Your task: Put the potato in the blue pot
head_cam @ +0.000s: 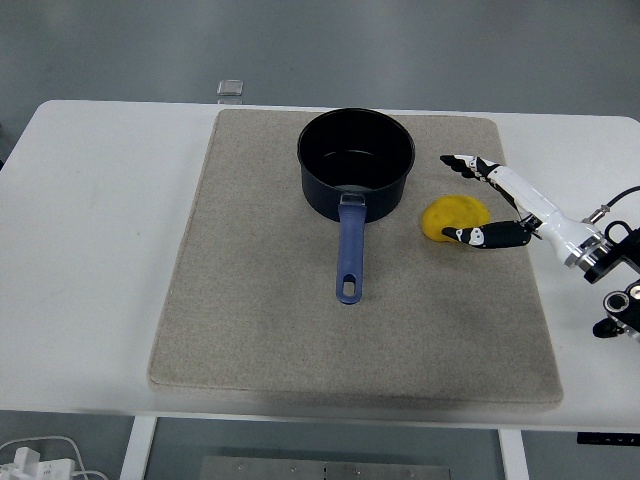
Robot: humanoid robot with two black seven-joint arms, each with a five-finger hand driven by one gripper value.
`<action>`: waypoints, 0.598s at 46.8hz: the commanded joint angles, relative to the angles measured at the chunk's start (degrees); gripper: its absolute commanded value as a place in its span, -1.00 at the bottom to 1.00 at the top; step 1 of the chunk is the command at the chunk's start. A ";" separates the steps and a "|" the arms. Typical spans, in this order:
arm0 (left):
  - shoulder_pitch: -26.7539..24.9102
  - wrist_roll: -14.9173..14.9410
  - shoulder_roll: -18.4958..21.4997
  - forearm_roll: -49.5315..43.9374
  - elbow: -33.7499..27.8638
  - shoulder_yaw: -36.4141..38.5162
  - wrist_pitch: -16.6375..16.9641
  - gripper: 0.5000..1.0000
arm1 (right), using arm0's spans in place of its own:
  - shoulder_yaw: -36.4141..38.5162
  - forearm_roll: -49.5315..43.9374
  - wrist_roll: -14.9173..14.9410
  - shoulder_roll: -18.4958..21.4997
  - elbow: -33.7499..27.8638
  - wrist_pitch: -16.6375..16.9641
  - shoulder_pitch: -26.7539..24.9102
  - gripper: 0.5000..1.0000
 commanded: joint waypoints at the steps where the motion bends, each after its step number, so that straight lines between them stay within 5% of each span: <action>1: -0.02 0.00 0.00 0.00 0.02 0.00 0.00 0.99 | -1.02 -1.60 0.58 -0.02 -0.40 -0.34 0.03 0.69; 28: 0.07 0.00 0.00 0.00 0.11 0.00 0.00 0.99 | -7.79 -4.32 2.78 2.61 -9.46 -3.24 4.34 0.69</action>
